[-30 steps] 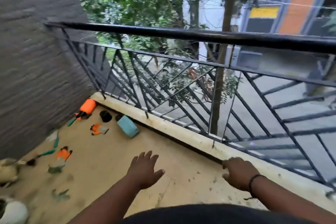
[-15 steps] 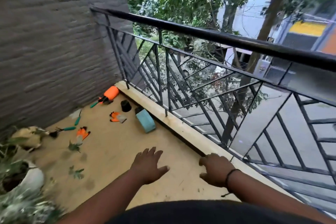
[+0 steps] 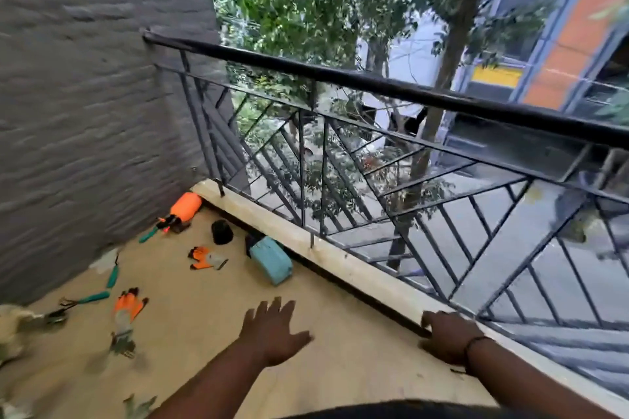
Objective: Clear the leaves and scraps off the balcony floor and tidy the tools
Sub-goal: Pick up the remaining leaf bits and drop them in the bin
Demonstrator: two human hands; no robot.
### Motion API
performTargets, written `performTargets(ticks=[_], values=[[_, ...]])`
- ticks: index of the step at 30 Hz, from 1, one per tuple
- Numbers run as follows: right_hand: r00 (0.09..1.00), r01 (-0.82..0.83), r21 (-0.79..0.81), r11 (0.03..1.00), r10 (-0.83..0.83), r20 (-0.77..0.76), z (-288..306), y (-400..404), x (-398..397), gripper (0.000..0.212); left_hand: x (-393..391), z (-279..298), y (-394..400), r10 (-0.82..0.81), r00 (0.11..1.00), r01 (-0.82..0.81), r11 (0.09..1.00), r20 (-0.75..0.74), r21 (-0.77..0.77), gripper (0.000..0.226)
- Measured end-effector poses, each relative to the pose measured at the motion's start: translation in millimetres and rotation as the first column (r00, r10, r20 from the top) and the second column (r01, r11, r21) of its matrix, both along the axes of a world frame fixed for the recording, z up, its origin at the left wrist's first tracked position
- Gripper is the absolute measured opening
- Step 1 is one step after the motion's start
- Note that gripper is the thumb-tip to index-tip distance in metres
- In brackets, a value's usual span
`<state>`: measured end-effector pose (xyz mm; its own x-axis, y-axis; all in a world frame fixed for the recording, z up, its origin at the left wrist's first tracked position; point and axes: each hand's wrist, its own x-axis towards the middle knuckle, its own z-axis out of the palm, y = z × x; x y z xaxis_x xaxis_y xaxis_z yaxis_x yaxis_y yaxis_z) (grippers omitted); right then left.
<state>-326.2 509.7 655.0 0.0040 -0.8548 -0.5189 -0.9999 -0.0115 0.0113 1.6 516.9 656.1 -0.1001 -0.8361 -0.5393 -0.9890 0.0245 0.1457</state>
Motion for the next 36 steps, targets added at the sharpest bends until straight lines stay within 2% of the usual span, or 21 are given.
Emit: performTargets(ticks=[8,15,22,23,24,27,28,30,31,34,36], values=[[0.994,0.086,0.001,0.996,-0.086,0.065,-15,-24,11,0.054,8,4,-75,-0.096,0.995,0.095,0.995,-0.029,-0.04,0.086],[0.985,0.14,0.091,0.986,-0.148,0.092,-45,-101,-4,0.053,4,-9,-159,-0.133,0.991,0.135,0.989,-0.026,0.056,0.087],[0.992,0.094,0.189,0.978,-0.107,0.064,-75,-234,-6,0.052,-13,-10,-285,-0.281,0.958,0.274,0.957,0.059,0.097,0.149],[0.992,0.093,0.191,0.977,-0.107,0.067,-75,-250,-8,0.052,-19,-11,-304,-0.296,0.952,0.289,0.953,0.072,0.091,0.152],[0.992,0.088,0.186,0.979,-0.103,0.076,-73,-262,-8,0.052,-25,-11,-319,-0.301,0.951,0.295,0.952,0.074,0.084,0.145],[0.988,0.104,0.169,0.98,-0.121,0.095,-66,-289,-8,0.052,-45,-16,-355,-0.335,0.94,0.329,0.94,0.065,0.089,0.096],[0.987,0.119,0.167,0.979,-0.135,0.085,-66,-295,-8,0.051,-51,-21,-366,-0.357,0.932,0.352,0.931,0.053,0.094,0.091],[0.983,0.152,0.152,0.977,-0.165,0.076,-67,-300,-9,0.05,-64,-28,-381,-0.429,0.902,0.423,0.9,0.042,0.105,0.097],[0.975,0.194,0.152,0.969,-0.208,0.08,-70,-300,-10,0.05,-70,-31,-390,-0.488,0.872,0.481,0.869,0.044,0.117,0.1],[0.938,0.326,0.156,0.932,-0.34,0.073,-70,-292,-8,0.048,-90,-44,-416,-0.634,0.771,0.623,0.769,0.049,0.141,0.087],[0.894,0.434,0.138,0.891,-0.444,0.056,-68,-279,-7,0.047,-107,-49,-436,-0.717,0.696,0.706,0.692,0.03,0.151,0.089]])
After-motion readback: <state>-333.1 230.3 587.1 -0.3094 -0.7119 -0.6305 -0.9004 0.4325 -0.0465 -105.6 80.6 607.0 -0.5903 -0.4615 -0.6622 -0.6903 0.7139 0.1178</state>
